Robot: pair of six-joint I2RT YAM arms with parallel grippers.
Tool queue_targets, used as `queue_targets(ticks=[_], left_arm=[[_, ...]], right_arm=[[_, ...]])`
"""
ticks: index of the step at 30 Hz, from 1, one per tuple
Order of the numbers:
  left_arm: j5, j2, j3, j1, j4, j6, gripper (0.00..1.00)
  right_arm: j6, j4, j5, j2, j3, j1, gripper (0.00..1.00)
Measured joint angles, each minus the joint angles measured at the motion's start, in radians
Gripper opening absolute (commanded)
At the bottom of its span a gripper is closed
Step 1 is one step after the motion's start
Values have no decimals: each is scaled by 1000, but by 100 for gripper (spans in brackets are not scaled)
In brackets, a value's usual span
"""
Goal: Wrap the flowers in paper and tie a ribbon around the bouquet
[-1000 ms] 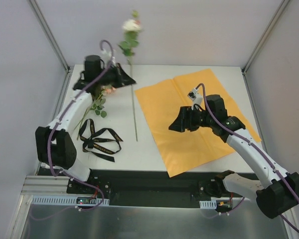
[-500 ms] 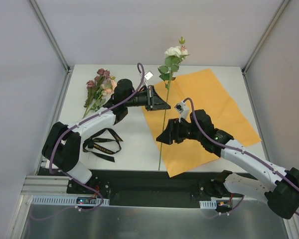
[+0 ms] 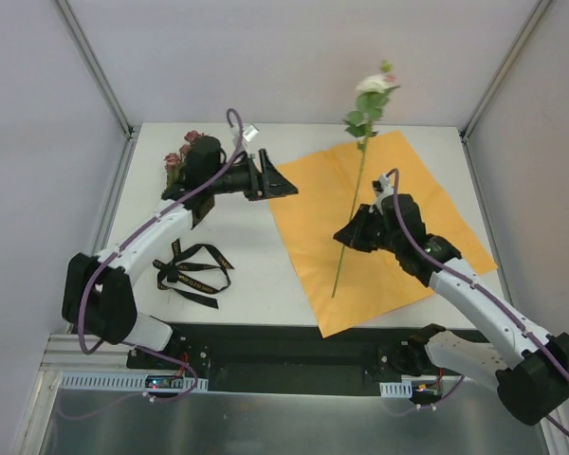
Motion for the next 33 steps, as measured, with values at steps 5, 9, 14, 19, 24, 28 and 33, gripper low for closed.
queue_targets(ticks=[5, 9, 14, 19, 24, 28, 33], left_arm=[[-21, -223, -93, 148, -113, 113, 58], [-39, -252, -156, 45, -115, 146, 34], [-125, -64, -166, -151, -121, 196, 22], [-153, 163, -158, -189, -78, 189, 9], [-188, 298, -150, -189, -61, 190, 8], [-200, 302, -150, -189, -31, 196, 2], [-212, 303, -161, -190, -8, 200, 0]], right_arm=[[-19, -122, 0, 45, 72, -269, 1], [-84, -216, -19, 262, 231, -435, 1], [-203, -296, -22, 507, 364, -457, 1], [-247, -319, -63, 634, 410, -457, 1], [-235, -298, -109, 671, 399, -460, 1], [-225, -277, -113, 674, 375, -466, 1], [-224, -250, -111, 708, 371, -475, 1]])
